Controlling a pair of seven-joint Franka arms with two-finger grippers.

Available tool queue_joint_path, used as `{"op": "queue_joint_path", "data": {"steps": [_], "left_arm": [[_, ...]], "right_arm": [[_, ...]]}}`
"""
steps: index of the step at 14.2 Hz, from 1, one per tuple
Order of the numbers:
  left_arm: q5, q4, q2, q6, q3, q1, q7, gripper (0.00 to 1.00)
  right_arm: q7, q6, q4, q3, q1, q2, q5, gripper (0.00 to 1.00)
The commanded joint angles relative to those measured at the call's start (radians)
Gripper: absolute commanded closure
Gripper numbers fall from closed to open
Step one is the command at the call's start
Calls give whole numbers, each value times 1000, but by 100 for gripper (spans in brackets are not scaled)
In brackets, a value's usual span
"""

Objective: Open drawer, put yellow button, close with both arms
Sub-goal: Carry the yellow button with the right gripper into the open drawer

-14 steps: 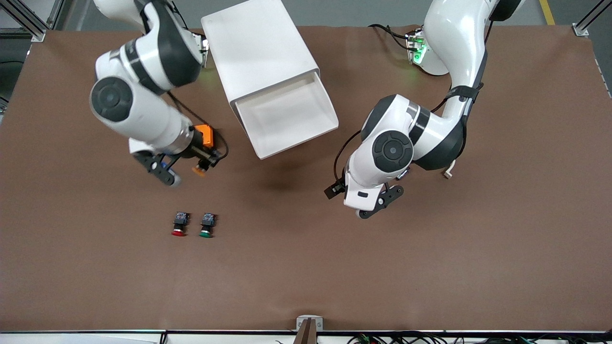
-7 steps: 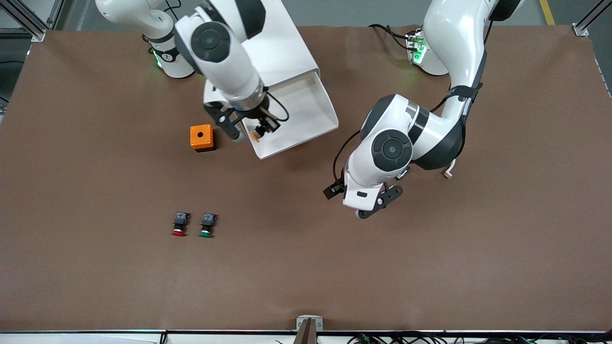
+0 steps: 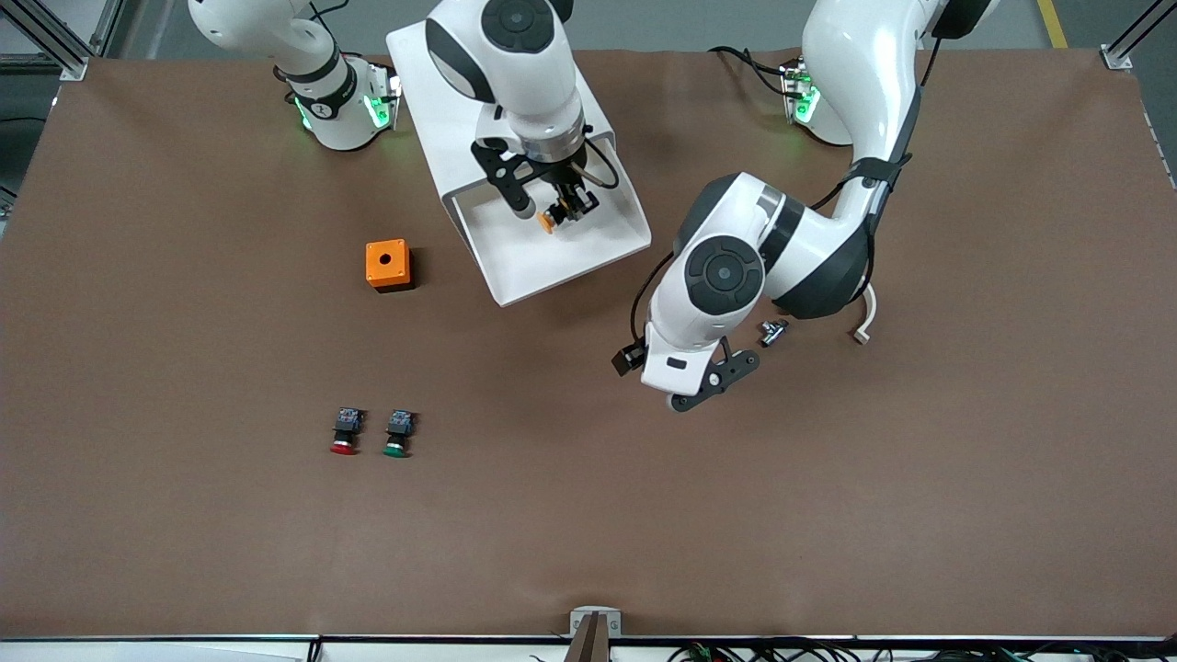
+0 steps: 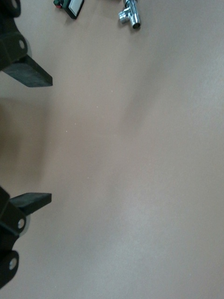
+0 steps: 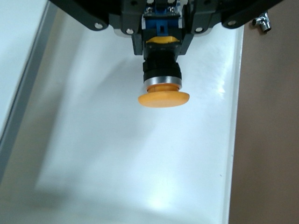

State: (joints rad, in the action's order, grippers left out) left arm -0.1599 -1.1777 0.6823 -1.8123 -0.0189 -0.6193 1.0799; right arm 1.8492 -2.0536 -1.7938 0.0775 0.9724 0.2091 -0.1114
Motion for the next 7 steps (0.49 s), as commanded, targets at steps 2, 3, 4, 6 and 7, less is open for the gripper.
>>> {"op": "queue_joint_path", "data": {"steps": [2,3,4,6,7], "left_arm": [[25,-30,-10,-32,-9,-26,17,1],[23,-31,-10,-32,-9,-29,17,1],[25,-36,-10,-33,-9,-30,17,1],[25,-42,-10,-32,-9,-33,17,1],[25,-52,-12,-33,-9,-40,17,1]], "right_arm": [[61,-25,13,15,17,35,24,54],[62,-22,23,15,20,41,24,1],[55,-16,33,15,17,44,24,0],[-17,-7,71,19,-4,44,22,0],[-89,36,98,19,-30,42,19,0]]}}
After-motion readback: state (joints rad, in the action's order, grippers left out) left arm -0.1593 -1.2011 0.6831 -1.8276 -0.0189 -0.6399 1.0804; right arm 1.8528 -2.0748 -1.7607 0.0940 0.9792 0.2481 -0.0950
